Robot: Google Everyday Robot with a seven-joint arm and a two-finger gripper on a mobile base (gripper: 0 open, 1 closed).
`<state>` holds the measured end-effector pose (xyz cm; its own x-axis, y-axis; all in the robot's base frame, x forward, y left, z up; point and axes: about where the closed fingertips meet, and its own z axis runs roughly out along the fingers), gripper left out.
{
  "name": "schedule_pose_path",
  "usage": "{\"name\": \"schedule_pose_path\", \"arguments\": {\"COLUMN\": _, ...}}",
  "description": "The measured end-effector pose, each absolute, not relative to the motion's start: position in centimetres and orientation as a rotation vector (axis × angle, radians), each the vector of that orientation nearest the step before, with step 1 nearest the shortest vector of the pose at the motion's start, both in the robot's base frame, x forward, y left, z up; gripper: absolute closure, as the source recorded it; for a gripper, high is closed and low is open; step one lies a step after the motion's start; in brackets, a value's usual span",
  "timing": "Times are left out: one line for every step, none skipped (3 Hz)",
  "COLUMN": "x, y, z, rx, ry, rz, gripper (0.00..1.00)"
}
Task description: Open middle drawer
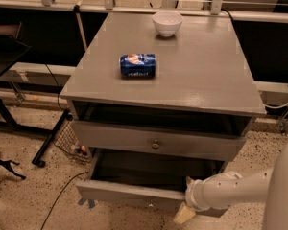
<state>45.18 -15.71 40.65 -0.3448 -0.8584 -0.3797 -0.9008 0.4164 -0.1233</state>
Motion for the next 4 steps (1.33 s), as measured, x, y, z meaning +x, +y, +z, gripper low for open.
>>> {"name": "schedule_pose_path", "arguments": {"x": 45.8, "y": -15.8, "z": 39.9, "rx": -1.512, "ry": 2.294, "rz": 0.175, "gripper": 0.03}}
{"name": "schedule_pose_path", "arguments": {"x": 46.0, "y": -16.0, "z": 39.6, "rx": -1.52, "ry": 2.294, "rz": 0.187, "gripper": 0.25}}
{"name": "schedule_pose_path", "arguments": {"x": 46.0, "y": -15.9, "z": 39.8, "rx": -1.537, "ry": 2.286, "rz": 0.19, "gripper": 0.49}}
{"name": "schedule_pose_path", "arguments": {"x": 44.8, "y": -15.6, "z": 41.0, "rx": -1.56, "ry": 2.265, "rz": 0.178, "gripper": 0.79}}
